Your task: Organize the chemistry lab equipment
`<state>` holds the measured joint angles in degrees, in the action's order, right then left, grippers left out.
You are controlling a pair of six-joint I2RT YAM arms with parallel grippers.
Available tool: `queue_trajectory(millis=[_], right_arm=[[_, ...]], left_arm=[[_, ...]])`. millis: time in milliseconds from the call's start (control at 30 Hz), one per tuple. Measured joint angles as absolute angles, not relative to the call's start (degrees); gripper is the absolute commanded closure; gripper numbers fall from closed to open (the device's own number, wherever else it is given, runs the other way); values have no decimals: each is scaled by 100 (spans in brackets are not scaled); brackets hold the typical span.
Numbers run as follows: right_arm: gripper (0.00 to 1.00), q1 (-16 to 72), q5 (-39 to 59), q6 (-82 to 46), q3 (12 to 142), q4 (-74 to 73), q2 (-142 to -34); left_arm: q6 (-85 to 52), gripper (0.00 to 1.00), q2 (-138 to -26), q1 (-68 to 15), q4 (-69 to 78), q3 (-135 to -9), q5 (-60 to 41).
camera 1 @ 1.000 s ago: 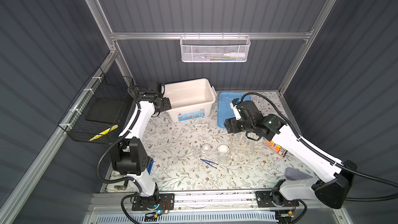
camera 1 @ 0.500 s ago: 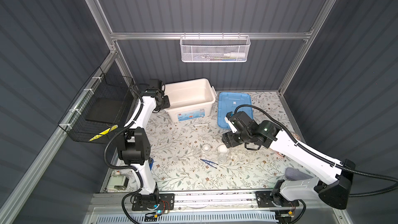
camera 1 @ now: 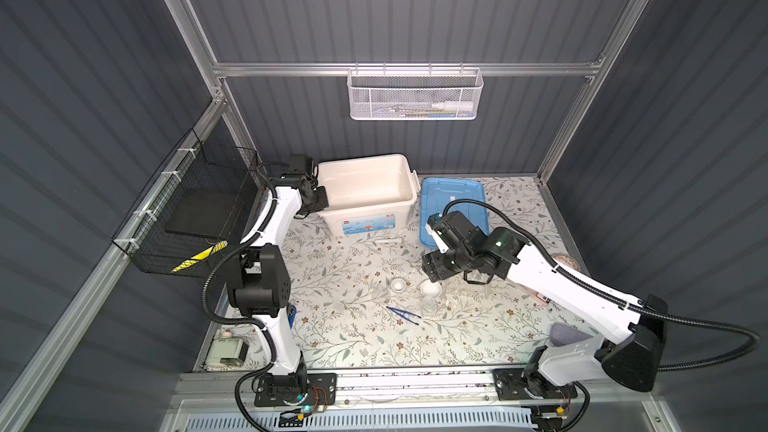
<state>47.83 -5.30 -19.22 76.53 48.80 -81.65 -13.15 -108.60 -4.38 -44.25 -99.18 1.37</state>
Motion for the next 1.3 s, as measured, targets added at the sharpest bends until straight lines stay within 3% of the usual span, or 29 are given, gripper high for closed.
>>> queue_trajectory(millis=[233, 500, 767, 1300], right_arm=[[25, 4783, -368, -993, 8420, 4659, -9085], [25, 4783, 19, -123, 9205, 4368, -10460], [29, 4772, 115, 447, 9758, 4226, -11485], [39, 4431, -91, 1247, 10331, 3874, -12411]], left_arm=[[-1260, 71, -10790, -440, -4436, -9845, 71], [-1264, 61, -10790, -440, -4438, -9848, -25], [-1286, 59, -10792, -440, -4425, -9863, -117], [-1485, 61, -11465, -438, -4438, -10619, -204]])
